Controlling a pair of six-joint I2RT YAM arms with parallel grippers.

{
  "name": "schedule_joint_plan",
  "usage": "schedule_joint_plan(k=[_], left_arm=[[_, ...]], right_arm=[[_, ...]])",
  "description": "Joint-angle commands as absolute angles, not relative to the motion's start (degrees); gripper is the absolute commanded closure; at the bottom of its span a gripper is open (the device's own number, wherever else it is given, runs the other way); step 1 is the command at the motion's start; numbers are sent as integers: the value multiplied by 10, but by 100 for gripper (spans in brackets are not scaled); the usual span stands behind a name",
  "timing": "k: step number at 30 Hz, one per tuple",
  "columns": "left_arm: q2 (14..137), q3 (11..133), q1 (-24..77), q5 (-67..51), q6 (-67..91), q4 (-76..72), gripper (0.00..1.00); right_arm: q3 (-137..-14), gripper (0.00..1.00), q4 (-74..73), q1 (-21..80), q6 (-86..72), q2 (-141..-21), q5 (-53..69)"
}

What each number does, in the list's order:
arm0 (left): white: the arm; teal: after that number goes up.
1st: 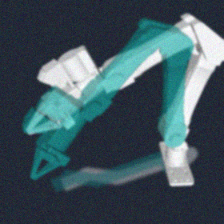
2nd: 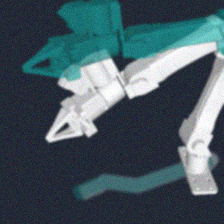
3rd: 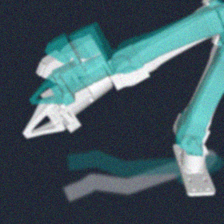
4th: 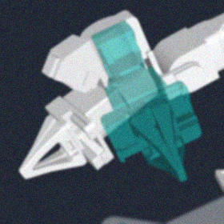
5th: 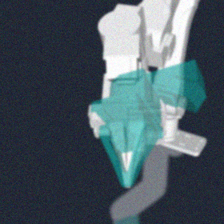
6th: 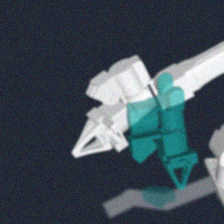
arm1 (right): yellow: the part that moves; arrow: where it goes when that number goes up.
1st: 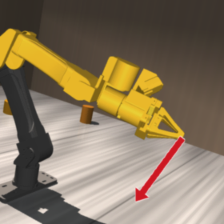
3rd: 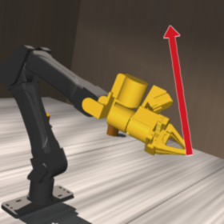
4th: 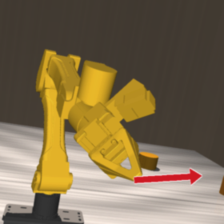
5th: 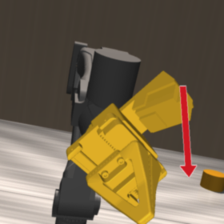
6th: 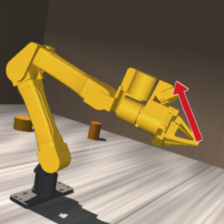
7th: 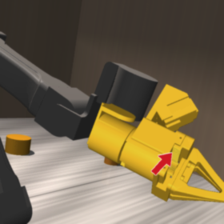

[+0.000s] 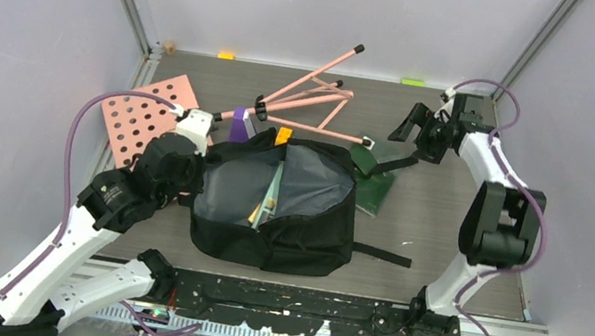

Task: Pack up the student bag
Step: Move the student bag to the center of the board, then move the book to the center of the board.

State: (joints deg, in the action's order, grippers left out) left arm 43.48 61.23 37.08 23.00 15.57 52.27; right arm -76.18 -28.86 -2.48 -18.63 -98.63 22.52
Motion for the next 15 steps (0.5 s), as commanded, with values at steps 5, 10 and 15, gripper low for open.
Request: schedule_joint_plan(k=[5, 10, 15], left_arm=[[449, 632, 369, 263, 151, 446, 100], [460, 623, 368, 244, 163, 430, 100], [462, 627, 369, 243, 163, 430, 100]], right_arm=[[-955, 2, -282, -40, -120, -1171, 391], [-1072, 3, -322, -40, -122, -1272, 430], [-1133, 5, -386, -39, -95, -1345, 457]])
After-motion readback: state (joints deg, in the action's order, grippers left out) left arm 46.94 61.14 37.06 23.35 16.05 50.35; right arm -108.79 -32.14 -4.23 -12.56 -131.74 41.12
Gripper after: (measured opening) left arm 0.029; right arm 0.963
